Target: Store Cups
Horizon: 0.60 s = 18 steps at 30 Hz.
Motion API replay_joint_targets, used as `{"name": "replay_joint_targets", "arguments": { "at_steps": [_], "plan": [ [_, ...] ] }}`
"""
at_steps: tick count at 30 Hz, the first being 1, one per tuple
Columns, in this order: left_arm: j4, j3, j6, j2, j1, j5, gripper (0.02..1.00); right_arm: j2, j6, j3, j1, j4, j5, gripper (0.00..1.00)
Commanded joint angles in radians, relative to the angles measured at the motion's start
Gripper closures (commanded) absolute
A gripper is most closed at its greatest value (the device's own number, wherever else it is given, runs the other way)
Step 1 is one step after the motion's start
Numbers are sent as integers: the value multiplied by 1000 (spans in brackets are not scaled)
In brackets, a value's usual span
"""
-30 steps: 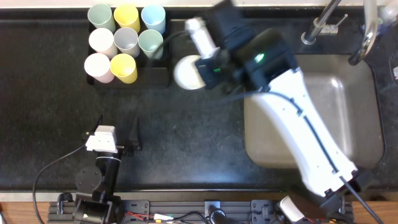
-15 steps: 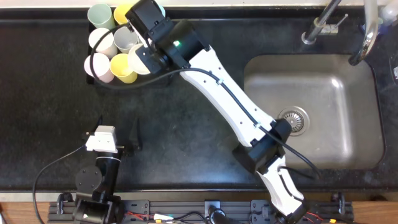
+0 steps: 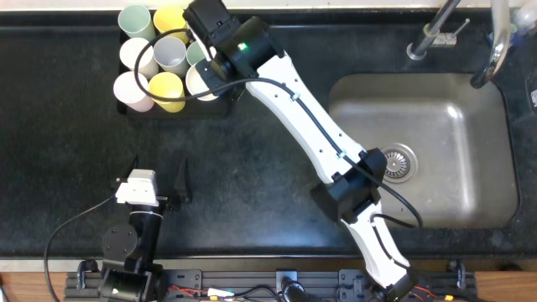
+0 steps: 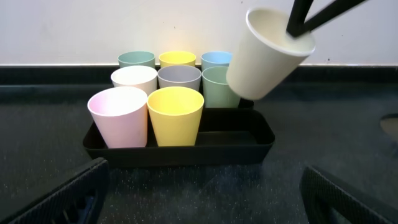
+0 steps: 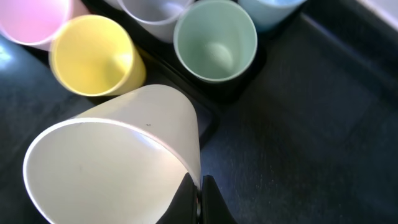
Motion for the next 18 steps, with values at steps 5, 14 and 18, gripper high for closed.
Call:
{"name": "replay_joint_targets", "arguments": {
  "at_steps": [5, 14, 18],
  "plan": [
    [2, -9, -7, -13, -5, 10, 20, 67, 21, 30, 1, 6, -26, 956],
    [2, -9, -7, -12, -5, 10, 20, 102, 21, 29, -3, 11, -41, 958],
    [2, -9, -7, -13, -5, 10, 20, 121, 21, 28, -3, 12, -41, 956]
  ]
}}
